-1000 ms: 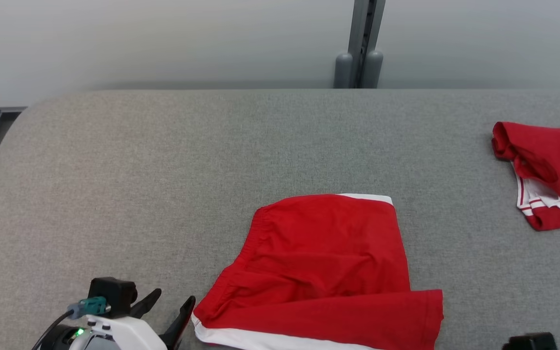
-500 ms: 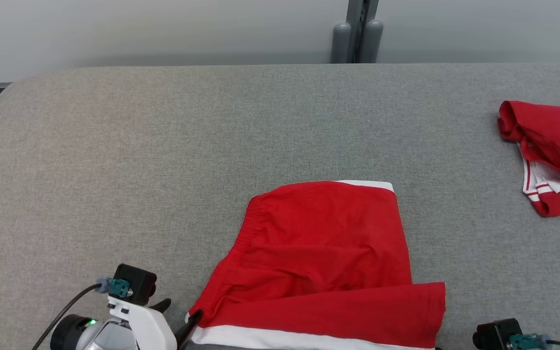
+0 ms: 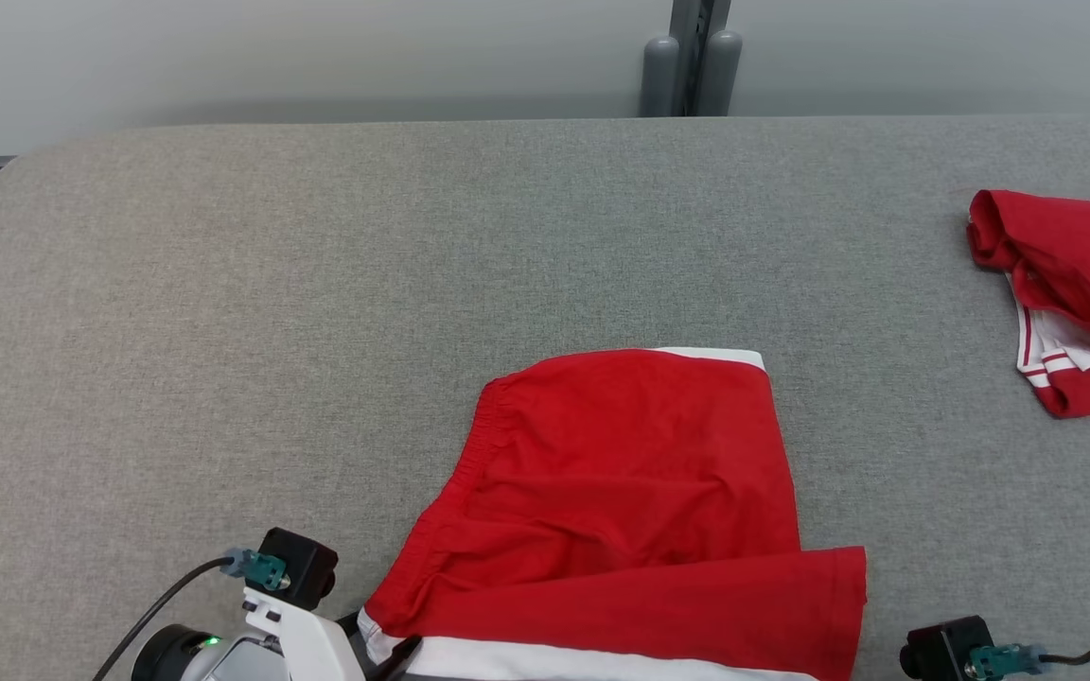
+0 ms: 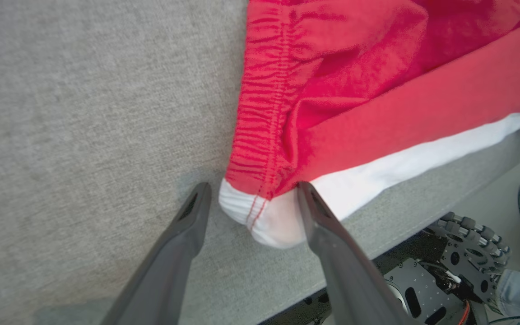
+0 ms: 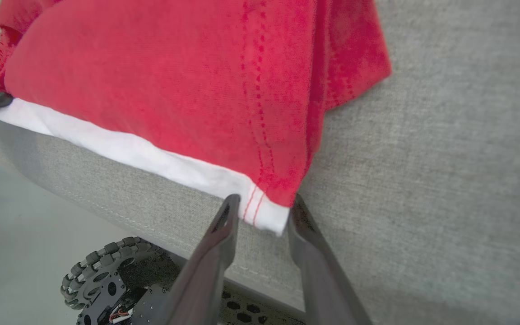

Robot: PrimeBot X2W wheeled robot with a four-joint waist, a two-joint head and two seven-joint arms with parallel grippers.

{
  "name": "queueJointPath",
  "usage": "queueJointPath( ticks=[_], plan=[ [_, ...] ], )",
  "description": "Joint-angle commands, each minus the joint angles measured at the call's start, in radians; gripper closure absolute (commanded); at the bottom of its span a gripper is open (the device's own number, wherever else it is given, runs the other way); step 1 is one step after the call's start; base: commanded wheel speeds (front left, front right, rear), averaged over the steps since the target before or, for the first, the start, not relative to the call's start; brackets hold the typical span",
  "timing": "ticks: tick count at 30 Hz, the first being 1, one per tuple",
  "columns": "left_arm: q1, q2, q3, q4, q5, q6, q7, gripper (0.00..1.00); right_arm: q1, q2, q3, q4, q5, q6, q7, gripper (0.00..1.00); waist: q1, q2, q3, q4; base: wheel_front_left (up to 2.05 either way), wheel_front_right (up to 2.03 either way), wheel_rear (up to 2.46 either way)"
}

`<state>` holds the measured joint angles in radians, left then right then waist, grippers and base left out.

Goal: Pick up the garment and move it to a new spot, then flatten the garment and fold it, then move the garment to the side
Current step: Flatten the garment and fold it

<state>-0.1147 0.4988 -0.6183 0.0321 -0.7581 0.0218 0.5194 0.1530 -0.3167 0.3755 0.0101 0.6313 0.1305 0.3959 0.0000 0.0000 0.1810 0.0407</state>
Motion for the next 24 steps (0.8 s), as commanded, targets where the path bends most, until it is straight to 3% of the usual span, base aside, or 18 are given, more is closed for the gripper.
queueJointPath(
  ticks=[1, 2, 3, 18, 24],
  plan=[
    [-0.017, 0.003, -0.002, 0.006, -0.002, -0.005, 0.002, 0.51, -0.007, -0.001, 0.007, 0.004, 0.006, 0.001, -0.003, 0.64, 0.0, 0.0, -0.001, 0.001, 0.0, 0.0, 0.0],
    [-0.021, 0.002, -0.002, 0.01, -0.003, -0.009, 0.002, 0.91, -0.01, -0.004, 0.008, 0.004, 0.007, 0.001, -0.005, 0.81, 0.0, 0.0, -0.002, 0.001, 0.0, 0.0, 0.0],
    [-0.024, 0.001, -0.004, 0.012, -0.003, -0.012, 0.0, 1.0, -0.011, -0.007, 0.008, 0.004, 0.009, 0.001, -0.006, 1.0, 0.0, 0.0, -0.003, 0.001, 0.0, 0.0, 0.0],
    [-0.017, 0.018, 0.049, -0.127, -0.009, 0.018, -0.058, 1.0, 0.027, -0.067, -0.051, -0.168, 0.073, 0.001, -0.043, 1.0, 0.0, 0.0, -0.051, -0.004, 0.0, 0.0, 0.0],
    [-0.106, 0.024, 0.07, -0.142, 0.006, 0.002, -0.054, 1.0, -0.051, -0.109, -0.077, -0.277, 0.124, 0.001, -0.04, 1.0, 0.0, 0.0, -0.043, -0.023, 0.0, 0.0, 0.0]
  ],
)
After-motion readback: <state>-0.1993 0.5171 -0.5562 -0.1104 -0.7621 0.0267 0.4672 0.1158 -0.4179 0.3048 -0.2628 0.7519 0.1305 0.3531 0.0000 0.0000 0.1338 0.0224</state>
